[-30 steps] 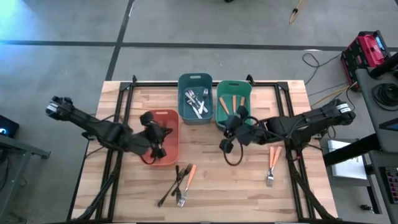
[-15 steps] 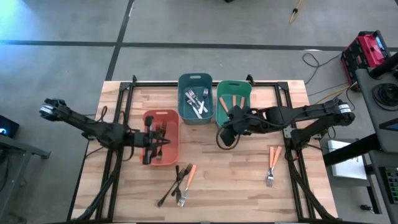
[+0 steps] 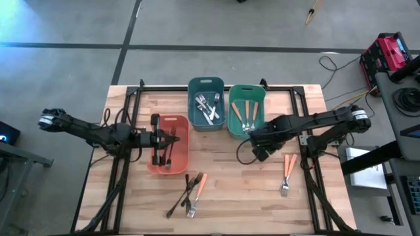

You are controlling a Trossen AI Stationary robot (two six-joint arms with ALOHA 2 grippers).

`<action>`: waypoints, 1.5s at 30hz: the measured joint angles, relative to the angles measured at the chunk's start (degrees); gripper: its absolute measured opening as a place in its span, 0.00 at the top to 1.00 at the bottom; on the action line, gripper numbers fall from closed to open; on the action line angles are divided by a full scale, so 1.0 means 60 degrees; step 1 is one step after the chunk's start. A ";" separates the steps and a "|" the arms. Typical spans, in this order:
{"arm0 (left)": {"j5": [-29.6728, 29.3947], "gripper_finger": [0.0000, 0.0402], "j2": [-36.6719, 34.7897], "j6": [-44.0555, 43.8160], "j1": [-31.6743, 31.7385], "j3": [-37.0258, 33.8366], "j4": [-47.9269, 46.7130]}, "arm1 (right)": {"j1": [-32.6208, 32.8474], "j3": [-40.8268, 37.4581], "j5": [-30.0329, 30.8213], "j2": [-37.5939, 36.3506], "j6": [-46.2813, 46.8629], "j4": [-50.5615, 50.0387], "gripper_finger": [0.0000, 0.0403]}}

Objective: Sort silverware by color (type)
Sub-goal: Put the orange fork into the green bin

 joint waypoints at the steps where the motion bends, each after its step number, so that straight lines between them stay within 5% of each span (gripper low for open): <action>1: 0.0000 1.00 0.0003 -0.0052 0.0000 0.0015 -0.0005 | 0.0021 -0.0158 -0.0147 -0.0096 0.0131 -0.0165 0.85; 9: -0.0022 1.00 0.0029 -0.0247 0.0000 0.0043 -0.0006 | 0.0127 -0.1664 -0.0608 -0.0833 0.1364 -0.0049 0.85; 19: -0.0033 1.00 0.0038 -0.0247 0.0000 0.0039 -0.0112 | 0.0258 -0.4279 -0.2028 -0.1239 0.2500 0.2290 0.85; 26: -0.0408 1.00 0.0108 -0.0247 0.0000 0.0036 -0.0119 | 0.0255 -0.4950 -0.2046 -0.1184 0.3057 0.2448 0.85; 39: -0.0610 1.00 0.0127 -0.0247 0.0000 0.0032 -0.0119 | 0.0255 -0.5261 -0.2043 -0.1184 0.3211 0.2472 0.57; 45: -0.0609 1.00 0.0127 -0.0247 0.0000 0.0032 -0.0188 | 0.0255 -0.5676 -0.2036 -0.1184 0.3034 0.2774 0.52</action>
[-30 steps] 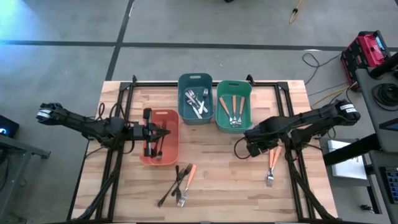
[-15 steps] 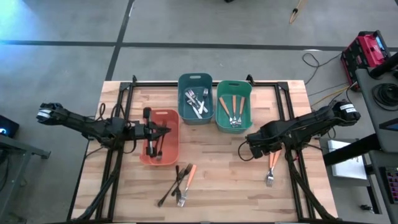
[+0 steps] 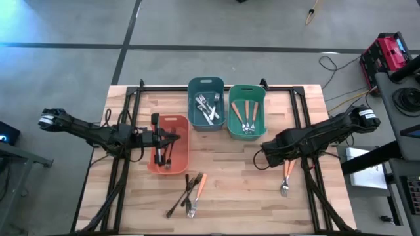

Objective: Sort silverware by color (type)
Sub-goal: Put the orange fork into the green bin

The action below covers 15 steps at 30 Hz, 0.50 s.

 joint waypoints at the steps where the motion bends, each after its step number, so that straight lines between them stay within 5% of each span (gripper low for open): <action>1: 0.0000 1.00 0.0000 0.0000 0.0000 0.0000 -0.0007 | 0.0000 -0.0092 -0.0004 0.0000 0.0002 0.0090 0.52; 15: 0.0000 1.00 0.0000 0.0000 0.0003 0.0000 0.0006 | 0.0000 -0.1165 -0.0021 -0.0004 0.0115 0.1884 0.52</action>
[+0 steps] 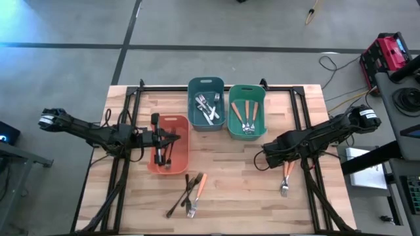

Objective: Sort silverware by color (type)
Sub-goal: Put the orange fork into the green bin

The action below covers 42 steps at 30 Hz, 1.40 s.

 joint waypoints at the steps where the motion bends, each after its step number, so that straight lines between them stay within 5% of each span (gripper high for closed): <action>1: 0.0000 1.00 0.0000 0.0000 -0.0003 0.0000 0.0004 | 0.0000 -0.0006 -0.0009 -0.0003 -0.0002 0.0104 0.52; 9: -0.0095 1.00 0.0000 0.0000 -0.0003 0.0000 0.0004 | 0.0000 0.0062 -0.0020 0.0004 0.0308 0.0637 0.55; 22: -0.0153 1.00 0.0000 0.0000 -0.0002 0.0000 0.0004 | 0.0000 0.0110 0.0013 0.0008 0.0680 0.0971 0.82; 42: -0.0160 1.00 0.0000 -0.0010 -0.0001 0.0000 0.0026 | 0.0000 0.1076 0.0196 -0.0105 0.0056 0.1100 0.83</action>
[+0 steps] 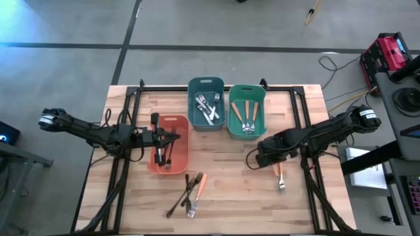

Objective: Sort silverware by color (type)
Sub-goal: Put the orange fork into the green bin

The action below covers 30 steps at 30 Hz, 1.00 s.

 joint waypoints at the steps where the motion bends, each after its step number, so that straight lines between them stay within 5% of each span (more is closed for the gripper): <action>1: 0.0000 1.00 0.0000 -0.0022 -0.0001 0.0000 0.0000 | 0.0000 0.0089 0.0038 0.0000 -0.0089 -0.0003 0.83; 11: 0.0007 1.00 0.0076 -0.0299 -0.0001 0.0000 0.0257 | 0.0000 0.1698 0.0095 -0.0007 -0.2037 0.0767 0.83; 17: 0.0160 1.00 0.0657 -0.0507 0.0001 0.0004 0.1156 | -0.0042 0.2525 0.0195 -0.0007 -0.5170 0.3799 0.83; 23: 0.1872 1.00 0.1780 -0.1202 0.0001 0.0072 0.2929 | -0.0088 0.2777 0.0706 -0.0009 -0.8917 0.7431 0.83; 30: 0.3034 0.92 0.3630 -0.2099 0.0000 0.0878 0.3474 | -0.0066 0.2582 0.0043 0.0337 -1.2187 1.0781 0.83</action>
